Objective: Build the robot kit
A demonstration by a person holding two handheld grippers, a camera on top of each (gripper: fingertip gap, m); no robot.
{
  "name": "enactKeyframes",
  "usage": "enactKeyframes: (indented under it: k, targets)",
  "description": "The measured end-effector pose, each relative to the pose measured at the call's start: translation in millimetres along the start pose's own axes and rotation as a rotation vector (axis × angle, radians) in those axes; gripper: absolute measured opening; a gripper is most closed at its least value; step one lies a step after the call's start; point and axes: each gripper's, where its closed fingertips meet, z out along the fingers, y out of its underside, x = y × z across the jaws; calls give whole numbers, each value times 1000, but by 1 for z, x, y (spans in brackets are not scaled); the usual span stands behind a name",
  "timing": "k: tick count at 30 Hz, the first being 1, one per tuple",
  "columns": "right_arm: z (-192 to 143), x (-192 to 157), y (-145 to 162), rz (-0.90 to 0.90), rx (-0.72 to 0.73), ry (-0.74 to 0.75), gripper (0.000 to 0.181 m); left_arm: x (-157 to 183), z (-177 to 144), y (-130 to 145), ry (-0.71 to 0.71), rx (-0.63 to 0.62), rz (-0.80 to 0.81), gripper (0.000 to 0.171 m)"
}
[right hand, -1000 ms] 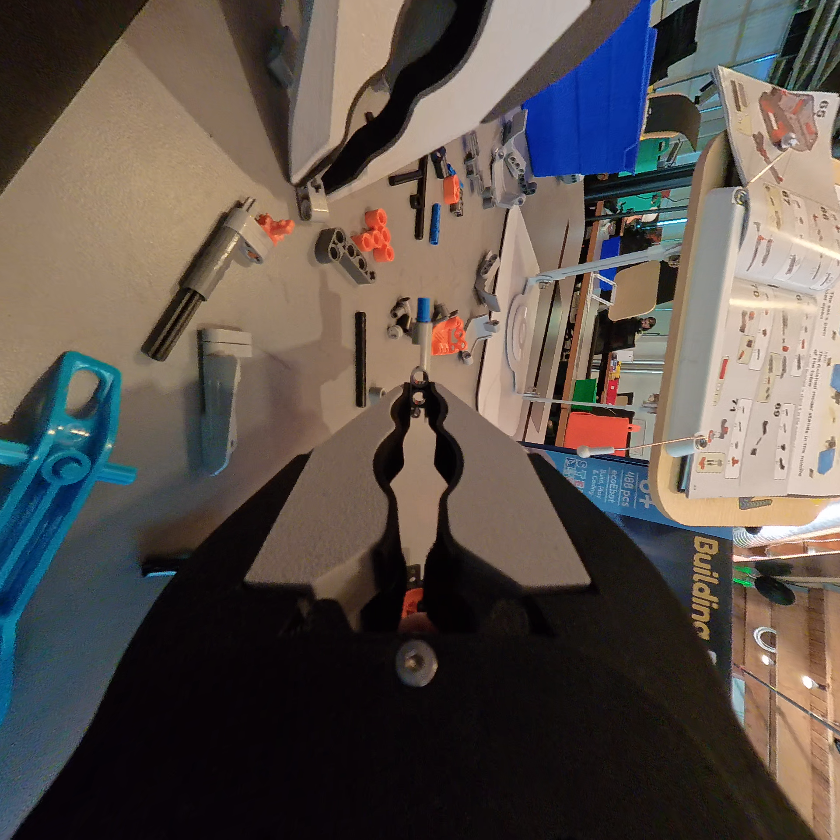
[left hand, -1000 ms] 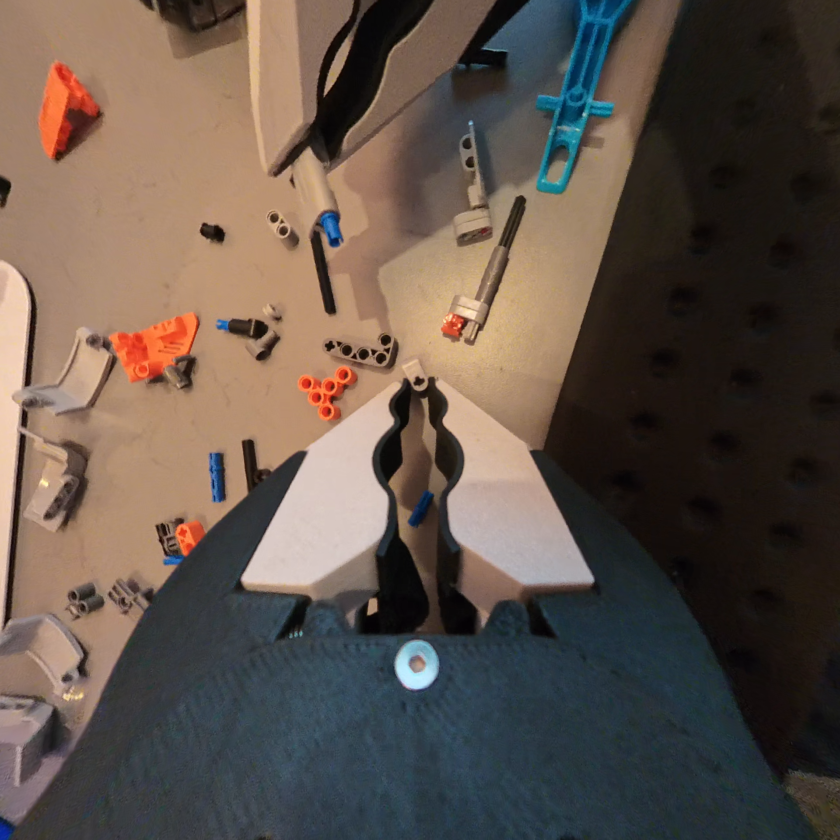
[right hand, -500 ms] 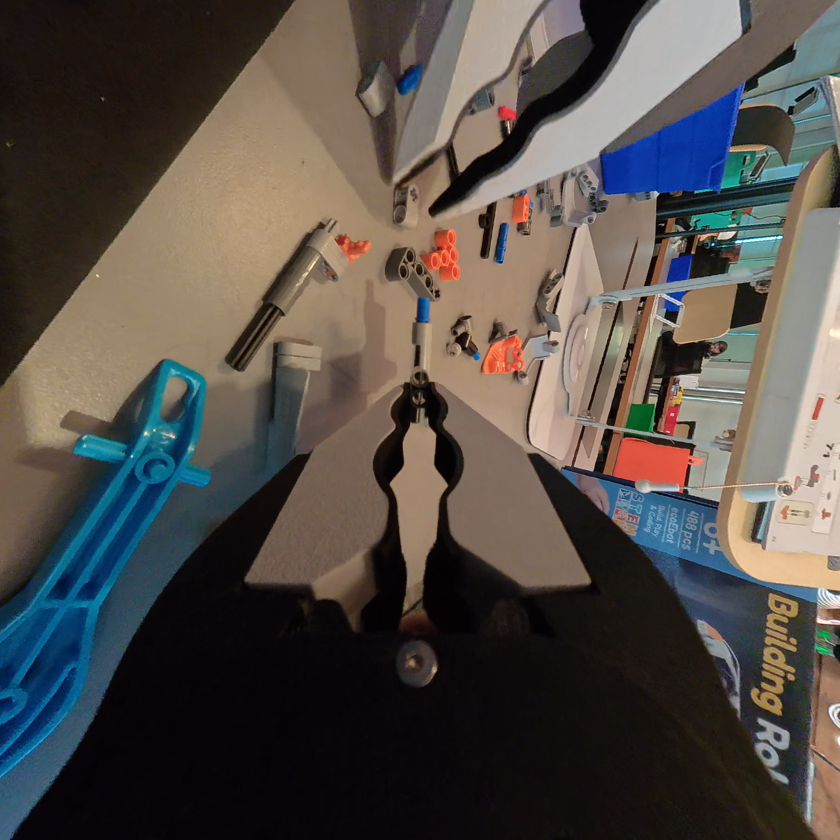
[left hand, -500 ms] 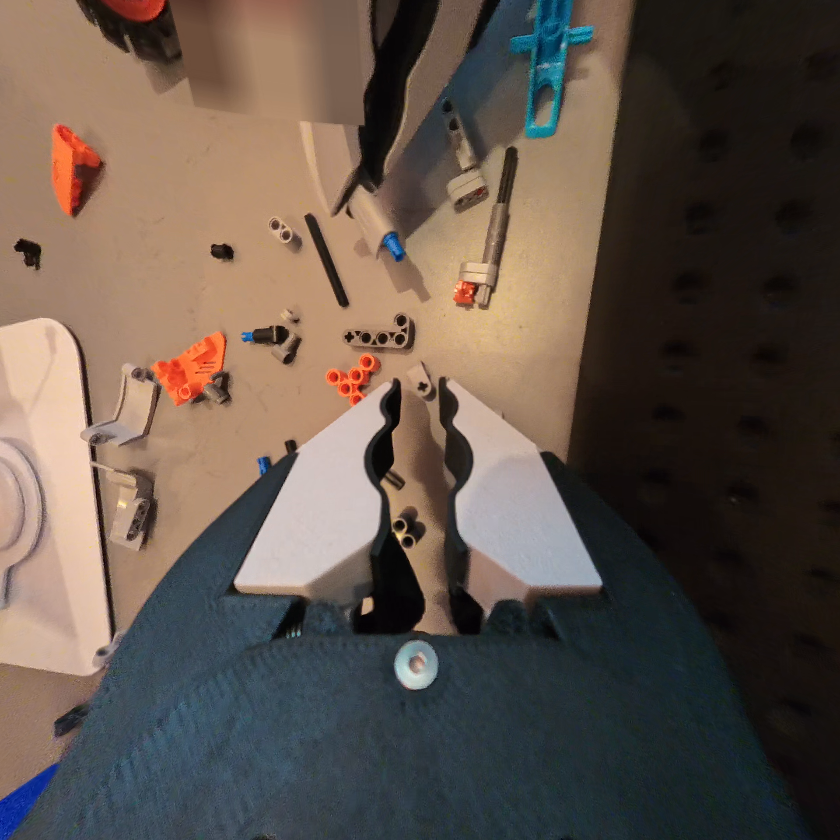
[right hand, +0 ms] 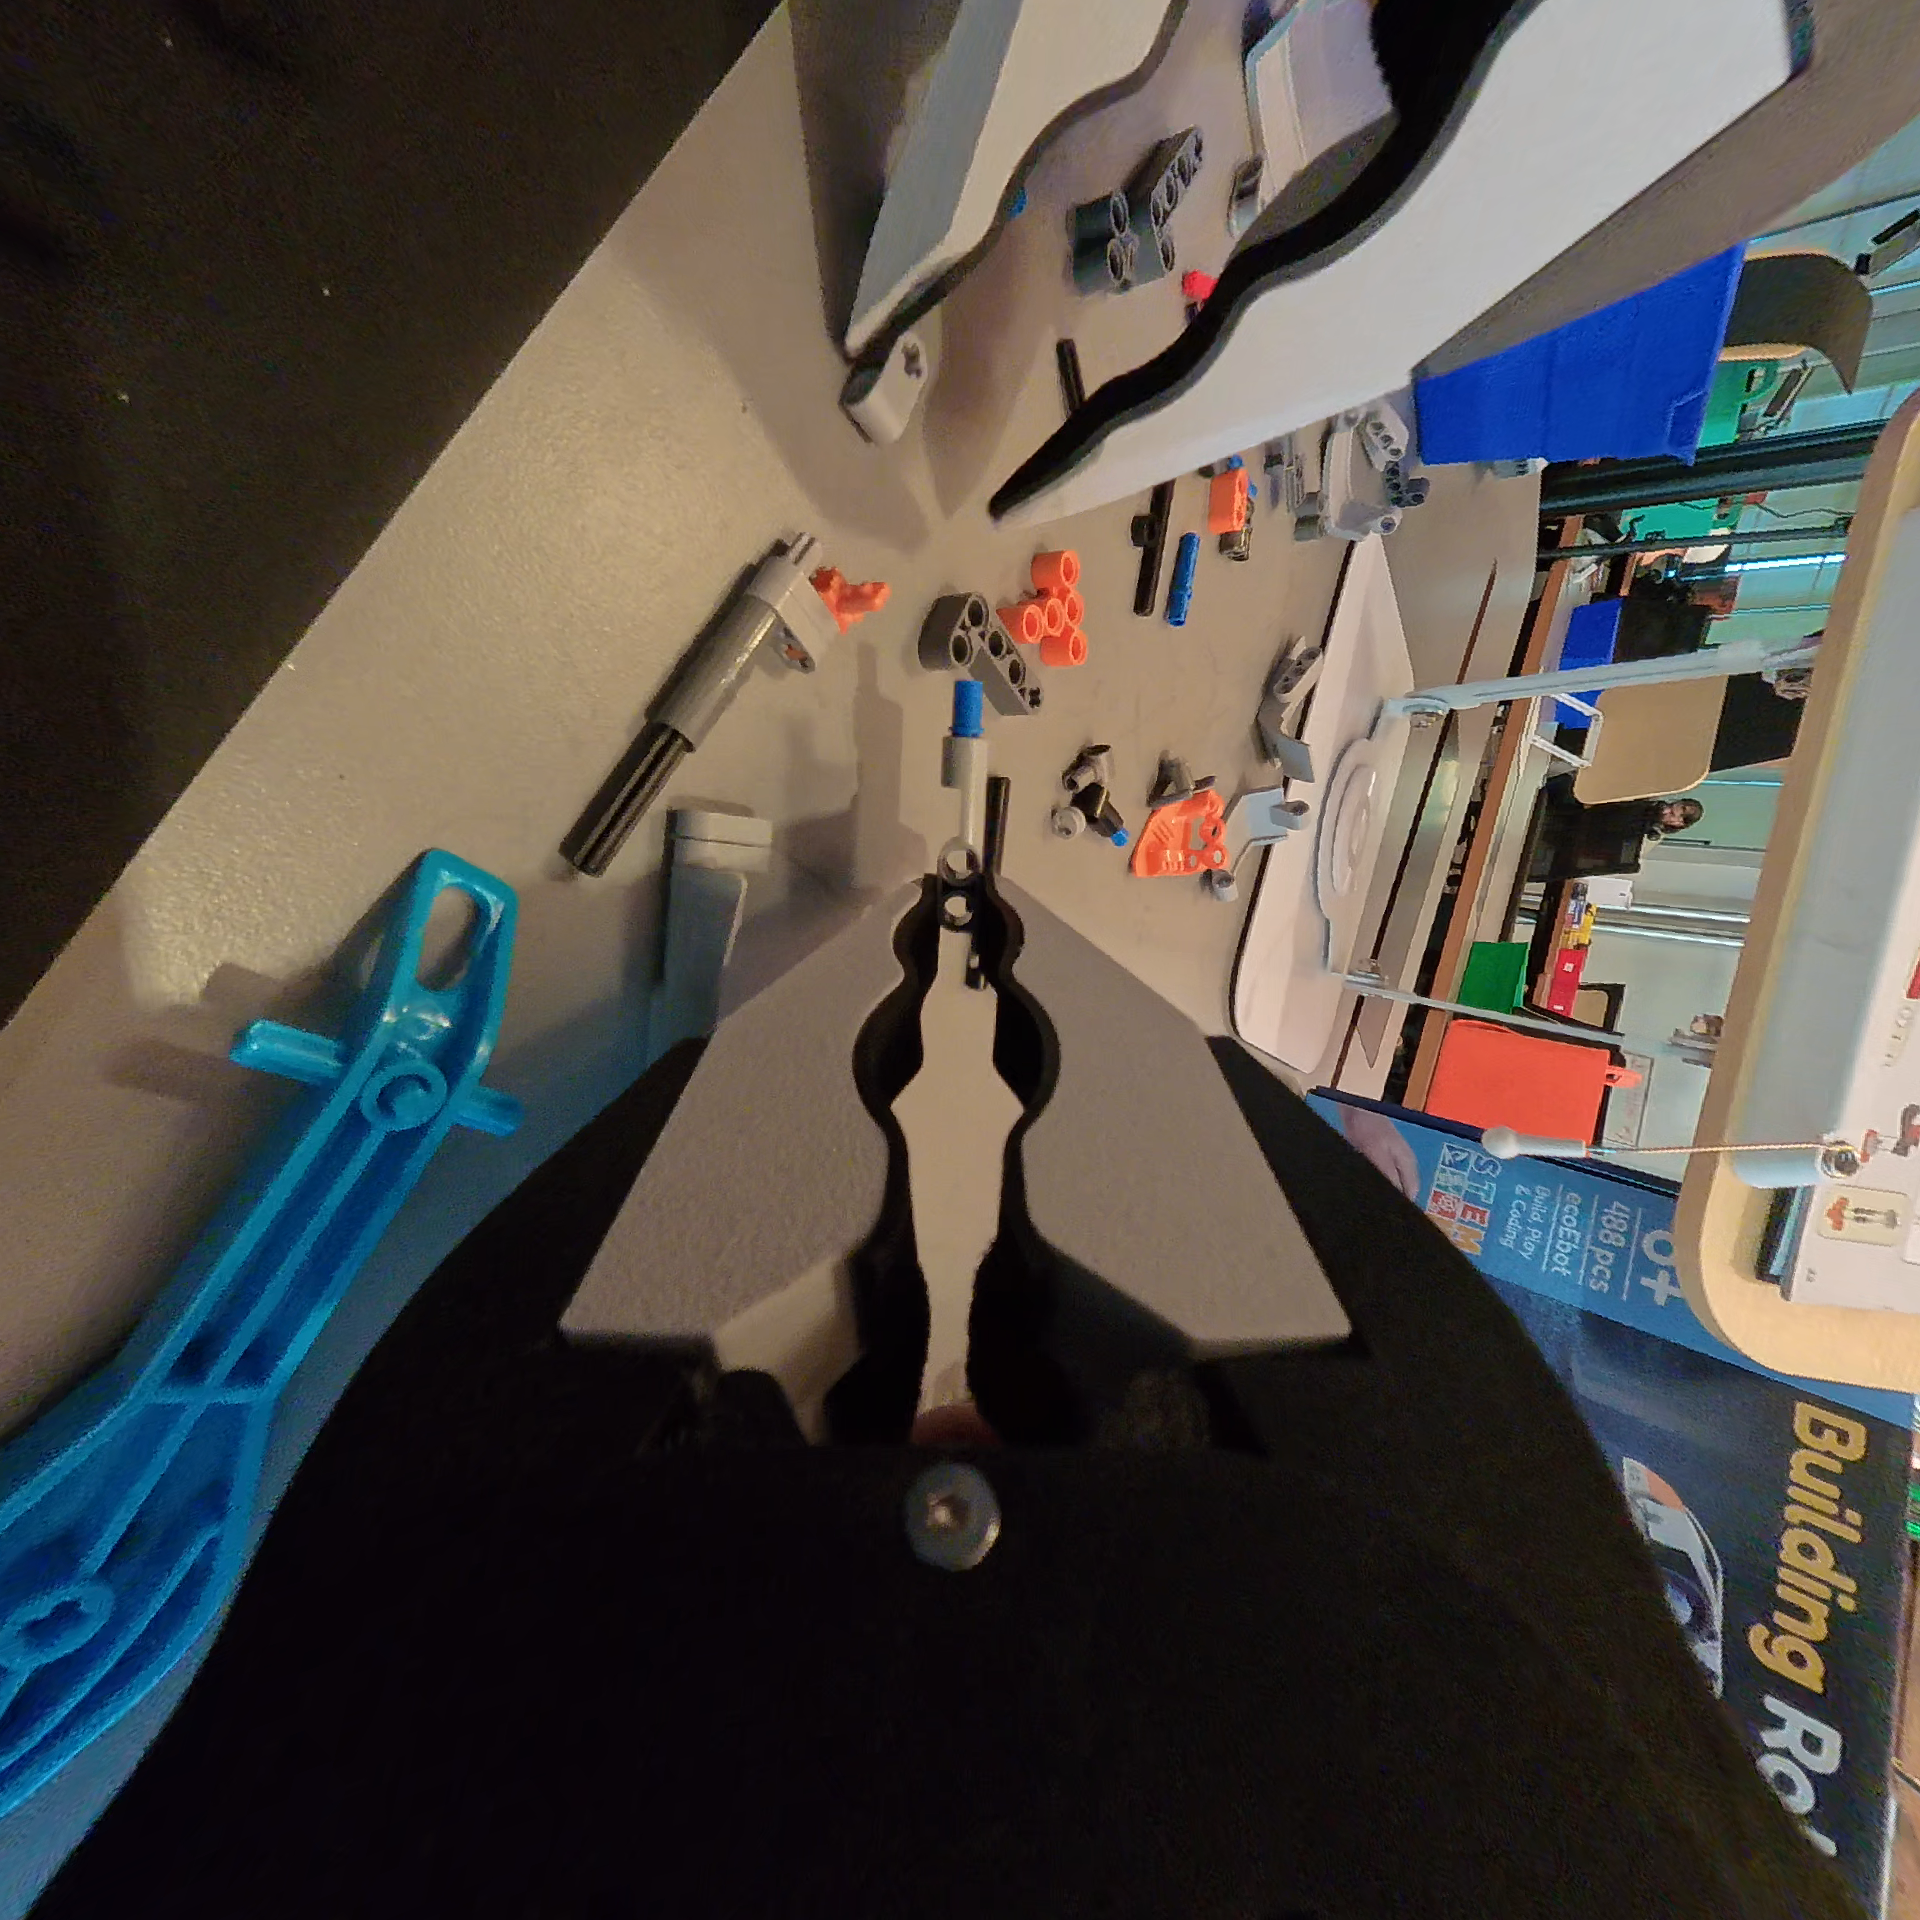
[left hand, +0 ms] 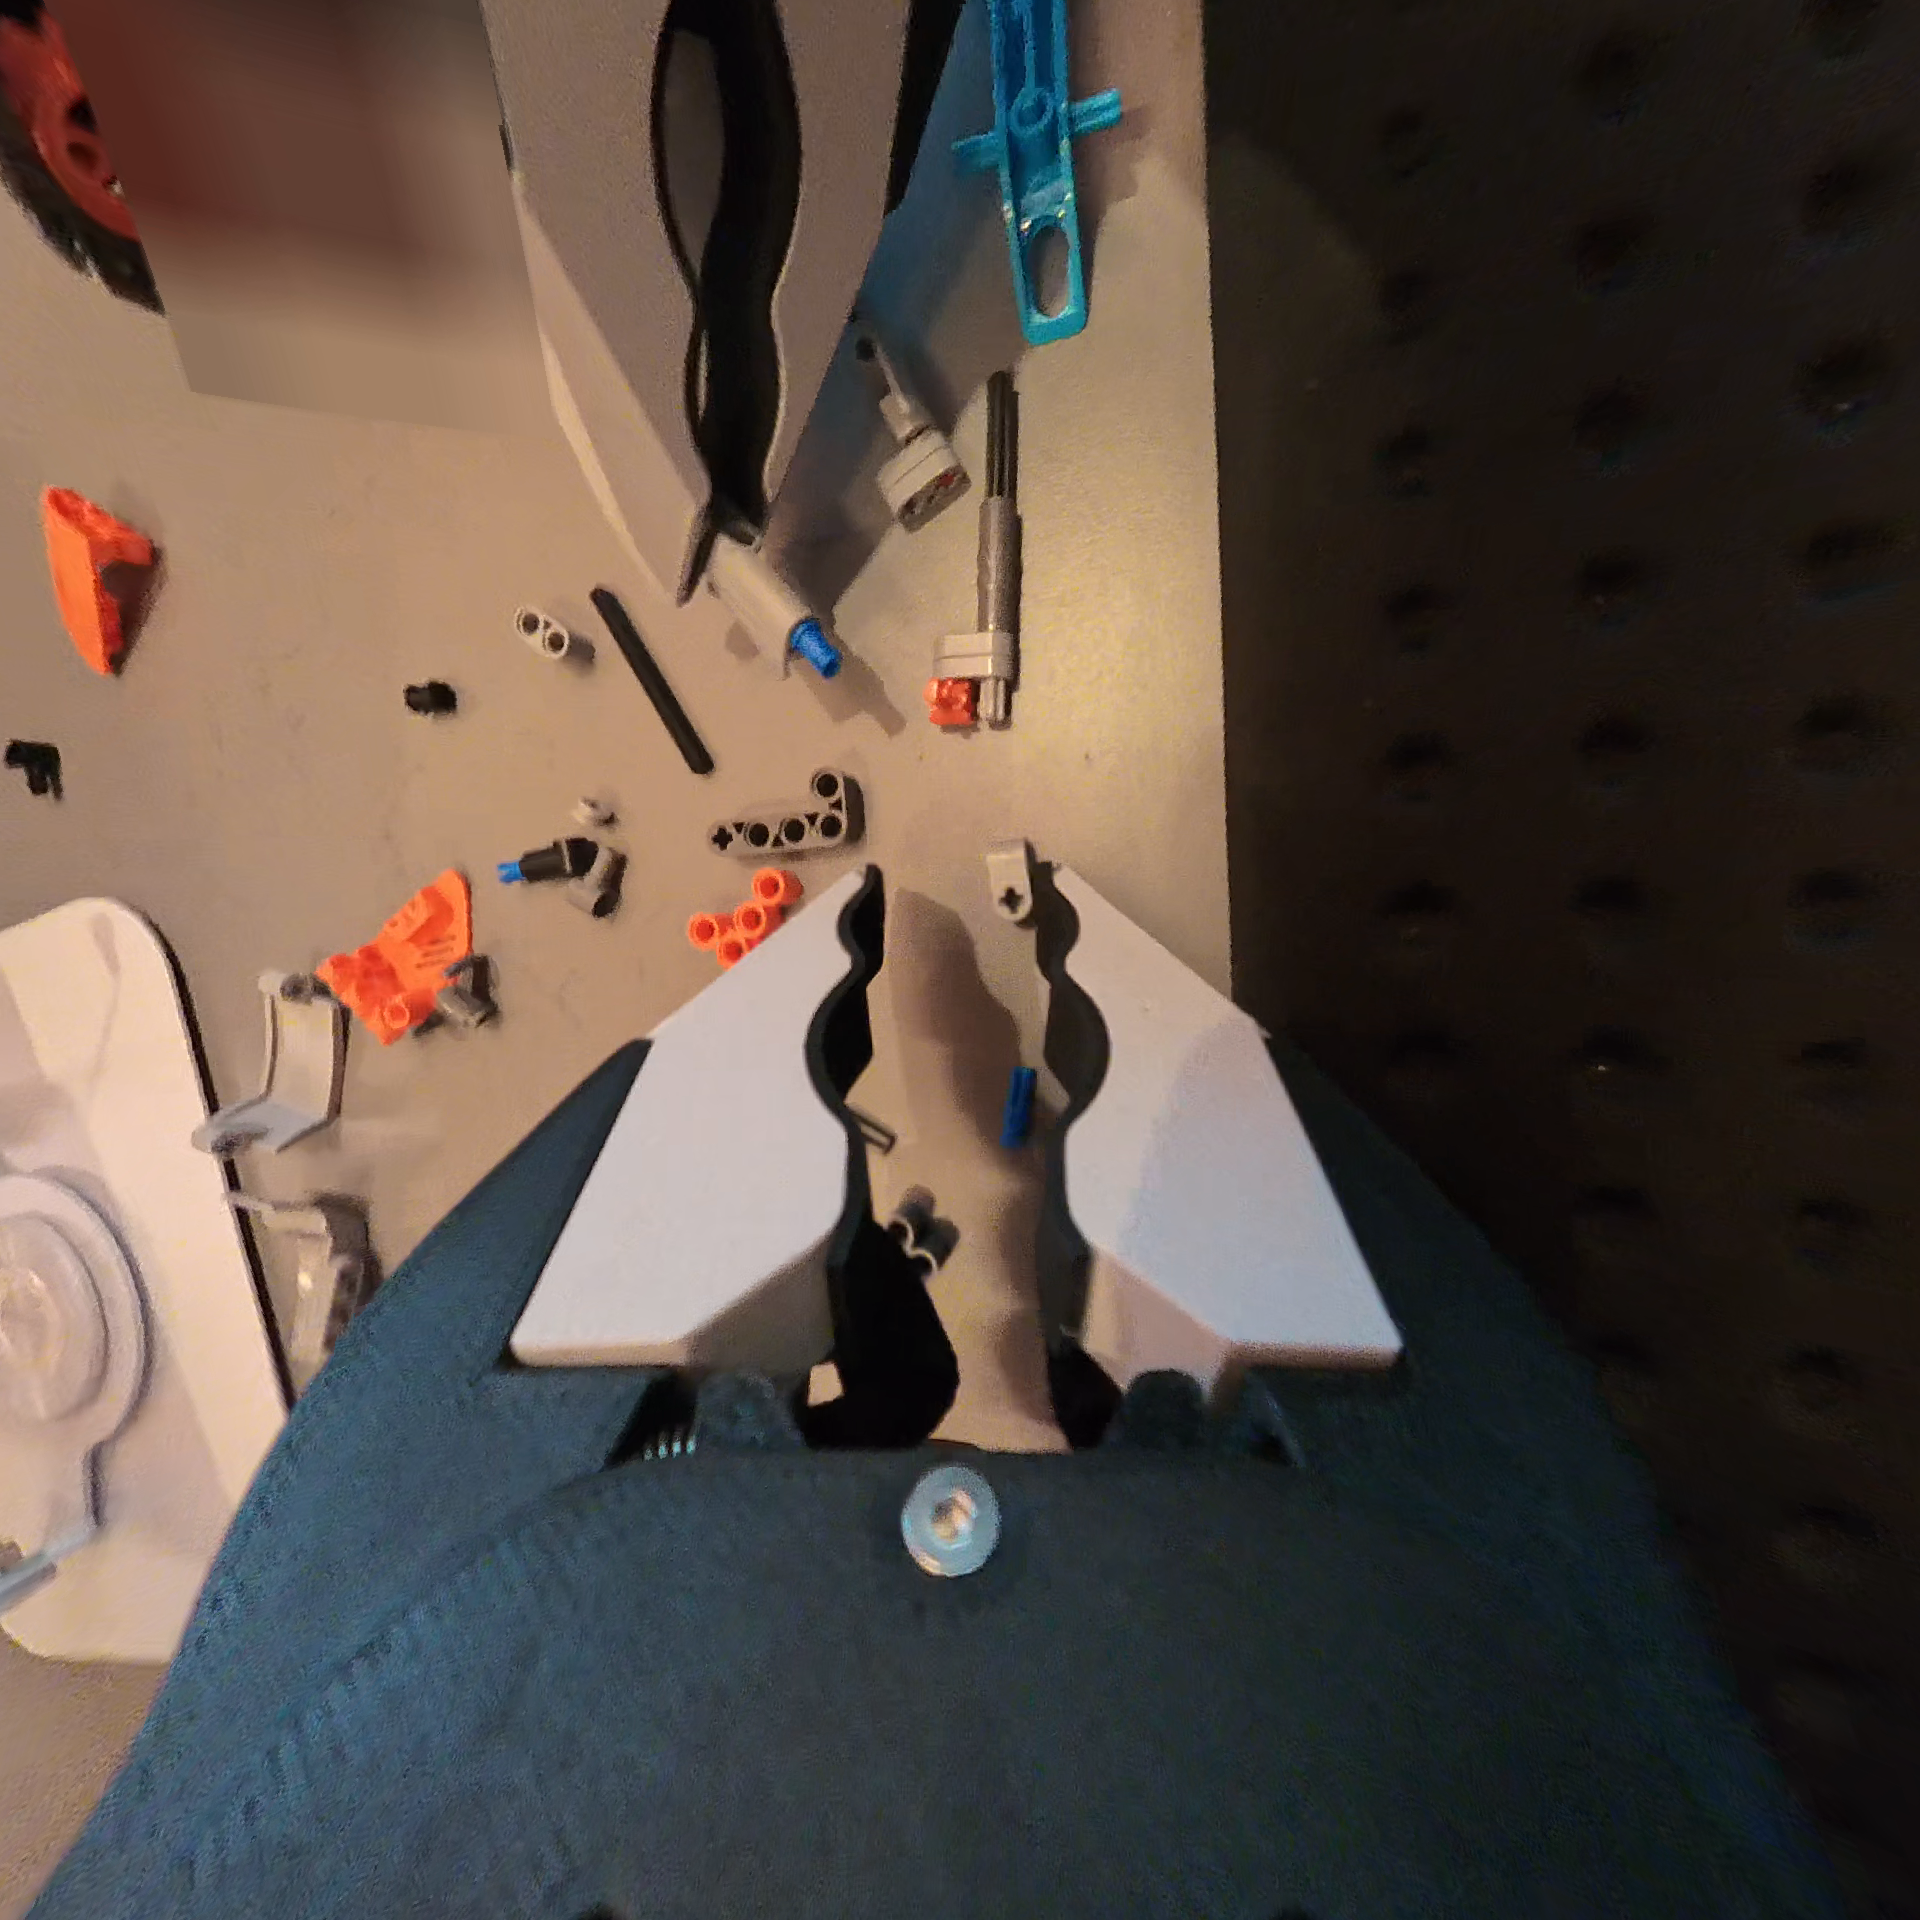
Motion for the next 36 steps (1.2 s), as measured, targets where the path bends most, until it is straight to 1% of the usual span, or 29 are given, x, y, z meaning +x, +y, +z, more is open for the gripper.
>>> enactKeyframes:
  k: [1,3,4,8,10,13,16,19,20,24,26,28,31,32,36]
  targets:
    - [1,0,0,-3,-2,-2,4,-2,-2,3,-21,-18,-35,27]
    - [2,-1,-1,-10,-1,-10,4,-2,-6,8,-60,-38,-79,23]
    - [3,-2,-3,-12,3,-13,4,-4,-7,9,-85,-40,-85,19]
    - [5,-3,-5,-19,-1,-20,4,-11,-4,17,-128,-74,-78,17]
    - [5,-3,-3,-16,-21,-20,4,-11,-6,16,-133,-63,-82,19]
    - [7,-2,-2,-11,-55,-19,4,-4,-15,6,-92,19,-160,24]
    - [10,-3,-8,-28,-59,-25,4,0,-17,-1,-84,56,-254,26]
    - [11,-3,-13,-50,-64,-28,4,10,-6,0,-71,18,-291,25]
    - [12,-3,-13,-66,-76,-22,4,12,-2,2,-70,-2,-296,22]
    - [13,-3,-15,-106,-92,0,4,12,2,-1,-92,8,-334,6]
    - [13,-2,-16,-111,-91,6,4,11,4,-2,-112,12,-335,1]
    - [13,-2,-16,-114,-93,12,4,6,3,-1,-148,7,-345,9]
    - [12,-3,-17,-110,-88,11,4,2,1,-1,-168,13,-330,27]
    - [12,-3,-17,-110,-86,10,4,1,1,-2,-158,26,-314,30]
    - [11,-4,-17,-107,-81,8,4,0,5,-6,-112,39,-280,25]
